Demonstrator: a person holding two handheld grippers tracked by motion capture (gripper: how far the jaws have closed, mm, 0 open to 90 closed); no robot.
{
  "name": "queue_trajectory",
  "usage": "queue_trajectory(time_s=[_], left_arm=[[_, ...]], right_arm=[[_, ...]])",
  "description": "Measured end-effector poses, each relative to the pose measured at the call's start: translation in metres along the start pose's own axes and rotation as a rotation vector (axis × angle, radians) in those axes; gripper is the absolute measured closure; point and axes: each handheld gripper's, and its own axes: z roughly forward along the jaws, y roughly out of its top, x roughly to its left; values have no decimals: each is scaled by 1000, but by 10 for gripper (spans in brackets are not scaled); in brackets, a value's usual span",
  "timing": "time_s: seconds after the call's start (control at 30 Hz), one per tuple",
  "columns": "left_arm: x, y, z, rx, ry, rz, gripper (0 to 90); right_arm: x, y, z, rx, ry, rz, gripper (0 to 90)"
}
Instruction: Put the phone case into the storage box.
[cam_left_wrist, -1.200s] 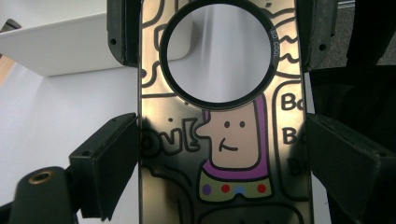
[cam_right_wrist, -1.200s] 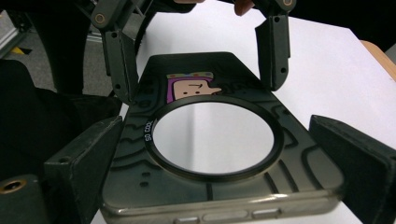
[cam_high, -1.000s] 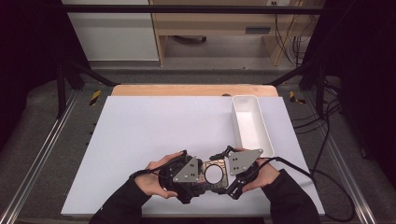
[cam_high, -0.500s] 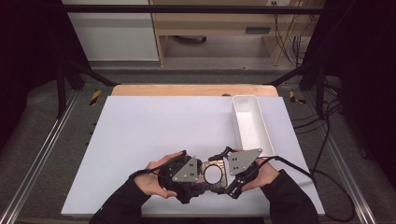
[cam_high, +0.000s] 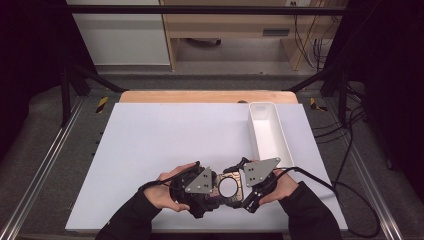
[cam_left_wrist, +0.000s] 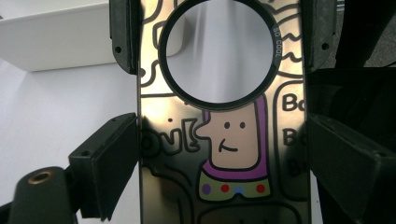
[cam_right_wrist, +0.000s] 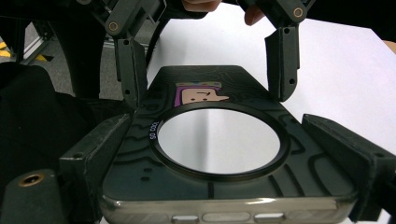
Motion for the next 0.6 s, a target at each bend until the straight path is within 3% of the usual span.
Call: queue_trajectory(time_s=[0.3,0.6], left_arm=[[1,1,0,9,-17,-19,114],[6,-1,-5,-19,-7,-57,58]], right_arm=[[0,0,0,-1,7,8,120],[-1,1,-3,-1,-8,14,120]])
